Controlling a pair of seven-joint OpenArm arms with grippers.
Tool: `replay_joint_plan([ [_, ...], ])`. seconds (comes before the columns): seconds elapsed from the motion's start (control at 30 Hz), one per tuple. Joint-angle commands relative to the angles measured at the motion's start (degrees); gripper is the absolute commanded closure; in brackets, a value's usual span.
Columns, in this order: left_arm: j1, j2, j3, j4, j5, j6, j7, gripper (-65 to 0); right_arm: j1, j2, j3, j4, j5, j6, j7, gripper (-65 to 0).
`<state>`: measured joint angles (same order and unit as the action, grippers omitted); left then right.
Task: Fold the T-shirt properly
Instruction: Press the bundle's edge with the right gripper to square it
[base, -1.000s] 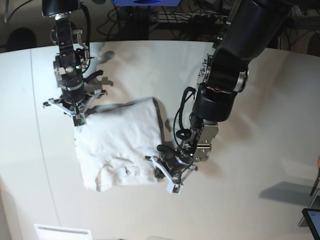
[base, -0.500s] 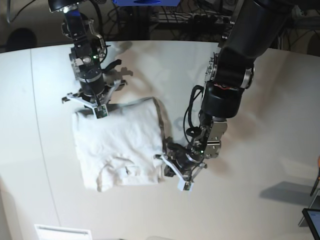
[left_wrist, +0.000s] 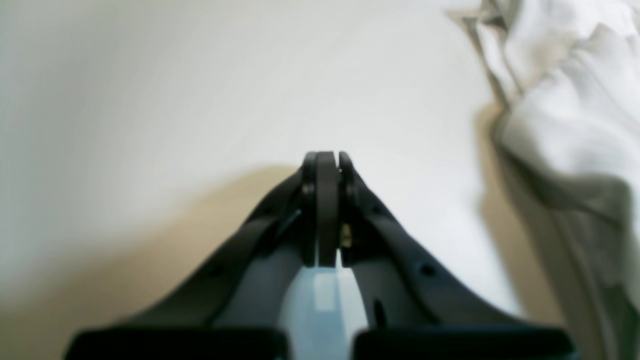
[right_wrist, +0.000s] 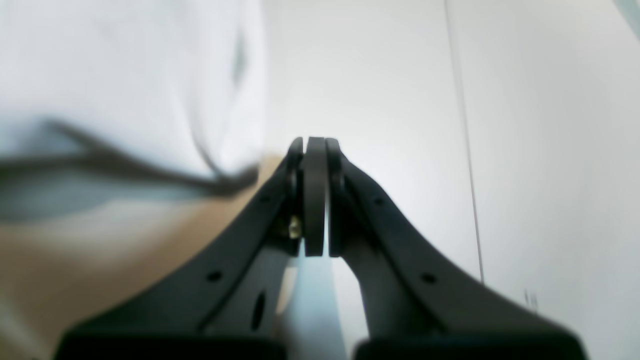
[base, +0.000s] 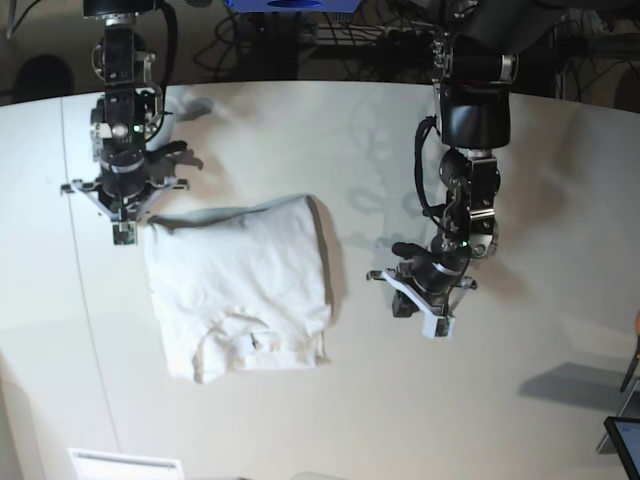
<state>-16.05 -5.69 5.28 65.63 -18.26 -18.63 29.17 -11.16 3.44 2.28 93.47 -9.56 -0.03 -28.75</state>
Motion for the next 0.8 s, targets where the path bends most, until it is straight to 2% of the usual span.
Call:
replay_joint_plan([
  [0.0, -0.3, -0.1, 0.0, 3.3, -0.8, -0.5, -0.9, 0.0, 2.1, 0.3, 1.2, 0.1, -0.5, 0.1, 1.5, 0.0],
  [0.1, 2.3, -0.1, -0.1, 8.8, -0.9, -0.5, 1.2, 0.0, 5.8, 0.8, 1.9, -2.4, -0.6, 3.2, 1.5, 0.0],
  [0.2, 4.0, 0.1, -0.1, 13.2, -0.9, -0.4, 3.1, 0.0, 8.2, 1.6, 1.7, -4.6, -0.6, 4.2, 1.4, 0.0],
  [0.33, 4.1, 0.0, -0.1, 14.6, -0.9, -0.4, 4.1, 0.0, 9.6, 1.3, 1.6, -5.6, -0.6, 4.6, 1.2, 0.0],
  [0.67, 3.9, -0.1, -0.4, 14.5, -0.9, -0.4, 5.2, 0.0, 8.1, -1.1, -7.3, -4.3, -0.6, 4.1, 0.0, 0.0],
  [0.77, 3.9, -0.1, -2.8, 14.3, -0.9, -0.4, 5.2, 0.0, 6.7, -1.6, -9.3, -2.9, -0.6, 3.8, -0.7, 0.0],
])
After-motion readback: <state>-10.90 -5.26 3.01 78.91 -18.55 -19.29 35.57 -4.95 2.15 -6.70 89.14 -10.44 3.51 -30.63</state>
